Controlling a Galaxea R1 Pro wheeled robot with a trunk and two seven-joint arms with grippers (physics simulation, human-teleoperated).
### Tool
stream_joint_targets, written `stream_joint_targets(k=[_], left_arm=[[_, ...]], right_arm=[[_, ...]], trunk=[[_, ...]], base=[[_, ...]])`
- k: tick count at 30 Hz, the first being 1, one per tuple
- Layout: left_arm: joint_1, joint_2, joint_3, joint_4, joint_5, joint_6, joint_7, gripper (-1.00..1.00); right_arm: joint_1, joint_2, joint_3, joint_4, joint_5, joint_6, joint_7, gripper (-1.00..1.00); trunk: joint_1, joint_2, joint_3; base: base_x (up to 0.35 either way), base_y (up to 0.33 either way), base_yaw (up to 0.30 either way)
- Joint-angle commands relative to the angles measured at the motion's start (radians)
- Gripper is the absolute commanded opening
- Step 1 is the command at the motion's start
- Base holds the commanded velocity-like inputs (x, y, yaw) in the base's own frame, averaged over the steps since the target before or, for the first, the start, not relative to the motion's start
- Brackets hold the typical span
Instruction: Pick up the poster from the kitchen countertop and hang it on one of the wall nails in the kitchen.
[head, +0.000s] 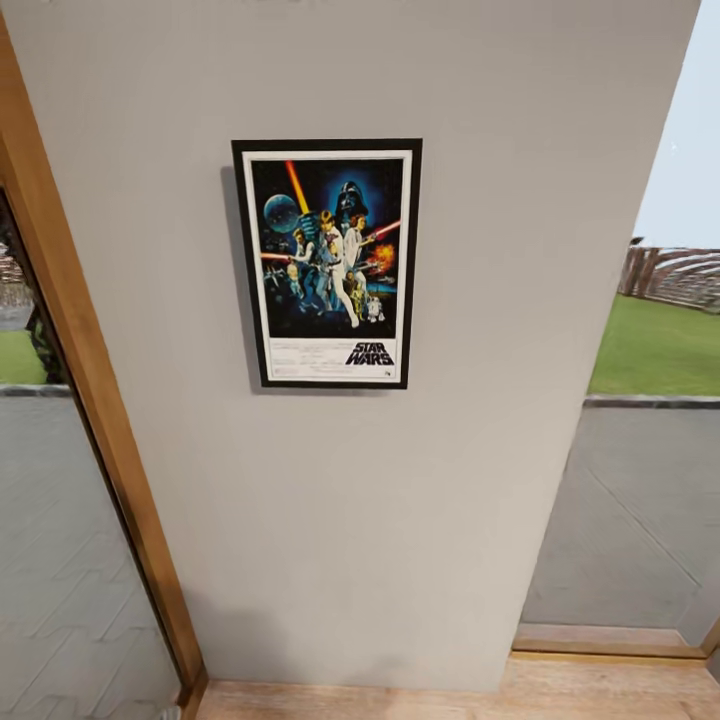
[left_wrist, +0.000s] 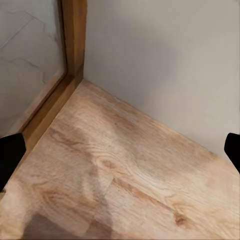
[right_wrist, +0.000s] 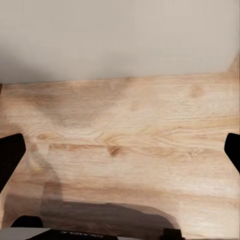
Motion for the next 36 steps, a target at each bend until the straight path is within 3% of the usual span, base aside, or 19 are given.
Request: stream_joint_targets(k=[1,12,14,16,23,36], left_arm=[[0.0,0.0,-0.003,0.002,0.01,-0.002,0.0,1.0],[0.0,0.0,-0.003,-0.001,0.008,-0.003,0.024,1.0],[-0.001,0.002,-0.003,-0.001,0.003,-0.004,0.024,1.0],[-0.001,0.002,-0.004,-0.001,-0.002,-0.004,0.024,1.0],[0.0,0.003,-0.004,0.0,-0.009,-0.004,0.024,1.0],[0.0,0.002,-0.004,0.0,-0.011,-0.004,0.024,1.0]], right_arm=[[0.0,0.004,-0.005,0.001,-0.004,0.002,0.001,1.0],[0.0,0.018,-0.005,0.045,-0.004,0.005,-0.023,1.0],[0.0,0.009,-0.008,0.208,-0.001,0.003,-0.024,1.0],[0.0,0.006,-0.008,0.295,0.001,0.002,-0.025,1.0],[0.0,0.003,-0.005,0.428,0.002,-0.002,-0.028,1.0],[0.0,0.003,-0.005,0.443,0.002,-0.005,-0.029,1.0]], trunk=[[0.0,-0.001,0.001],[0.0,-0.001,0.014],[0.0,-0.001,0.014],[0.0,-0.001,0.014],[0.0,-0.001,0.014],[0.0,-0.001,0.014]], base=[[0.0,0.0,0.0],[0.0,0.0,0.0],[0.0,0.0,0.0],[0.0,0.0,0.0],[0.0,0.0,0.0],[0.0,0.0,0.0]])
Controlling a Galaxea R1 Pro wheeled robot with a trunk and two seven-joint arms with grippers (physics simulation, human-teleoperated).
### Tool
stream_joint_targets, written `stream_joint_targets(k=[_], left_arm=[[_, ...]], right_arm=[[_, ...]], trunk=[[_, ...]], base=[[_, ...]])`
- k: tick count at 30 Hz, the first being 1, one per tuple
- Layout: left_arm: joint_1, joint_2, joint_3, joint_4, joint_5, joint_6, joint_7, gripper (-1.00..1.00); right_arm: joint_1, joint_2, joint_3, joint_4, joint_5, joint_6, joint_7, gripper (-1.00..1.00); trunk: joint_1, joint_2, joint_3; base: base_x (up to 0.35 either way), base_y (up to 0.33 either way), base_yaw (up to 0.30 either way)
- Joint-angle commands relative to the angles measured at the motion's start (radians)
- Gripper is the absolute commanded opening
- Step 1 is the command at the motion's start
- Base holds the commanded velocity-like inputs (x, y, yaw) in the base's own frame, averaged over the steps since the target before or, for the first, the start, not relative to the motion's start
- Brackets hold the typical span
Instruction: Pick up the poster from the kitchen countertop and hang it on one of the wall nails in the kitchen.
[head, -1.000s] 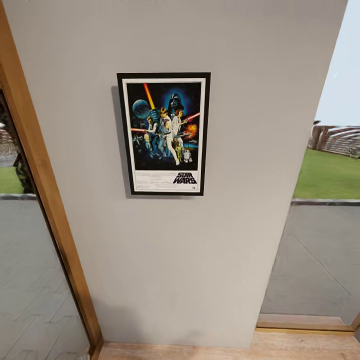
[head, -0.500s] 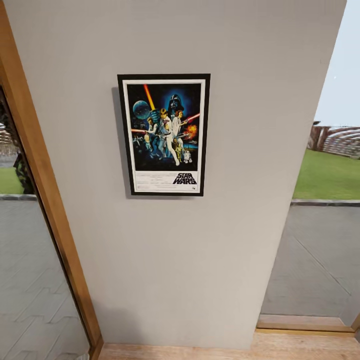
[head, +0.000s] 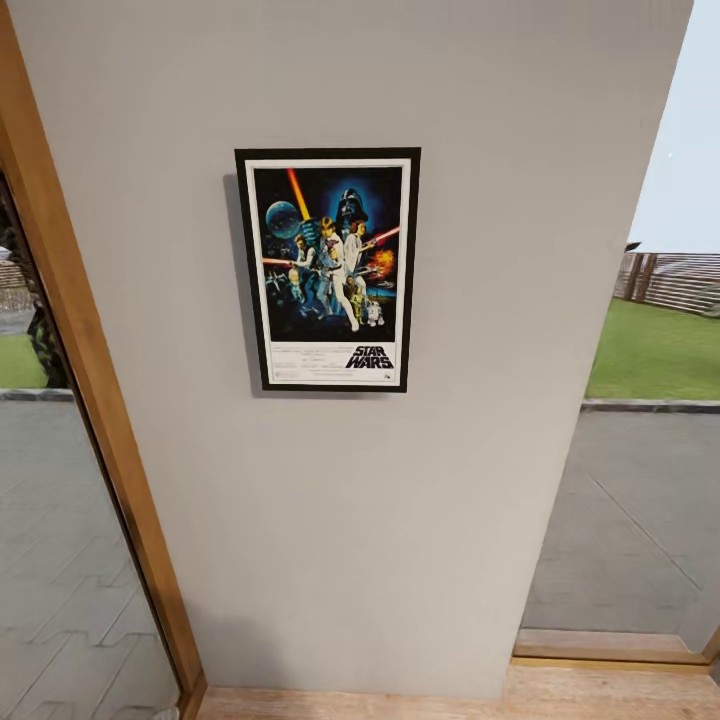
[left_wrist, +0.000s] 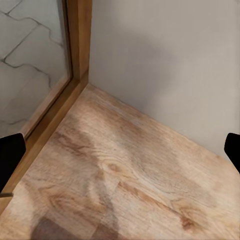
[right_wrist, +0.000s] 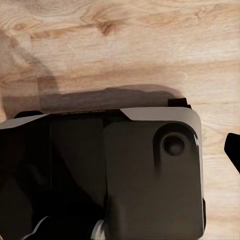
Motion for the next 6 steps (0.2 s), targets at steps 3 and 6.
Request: stream_joint_targets(k=[3,6], left_arm=[[-0.001,0.0,-0.003,0.002,0.011,-0.002,-0.008,1.0],[0.0,0.0,-0.003,0.001,0.011,-0.002,-0.008,1.0]], right_arm=[[0.0,0.0,-0.007,0.001,-0.005,0.001,0.005,1.0],[0.0,0.0,-0.006,0.001,-0.005,0.001,0.005,1.0]], trunk=[[0.0,-0.001,0.0],[0.0,-0.001,0.0]], base=[[0.0,0.0,0.0],[0.0,0.0,0.0]])
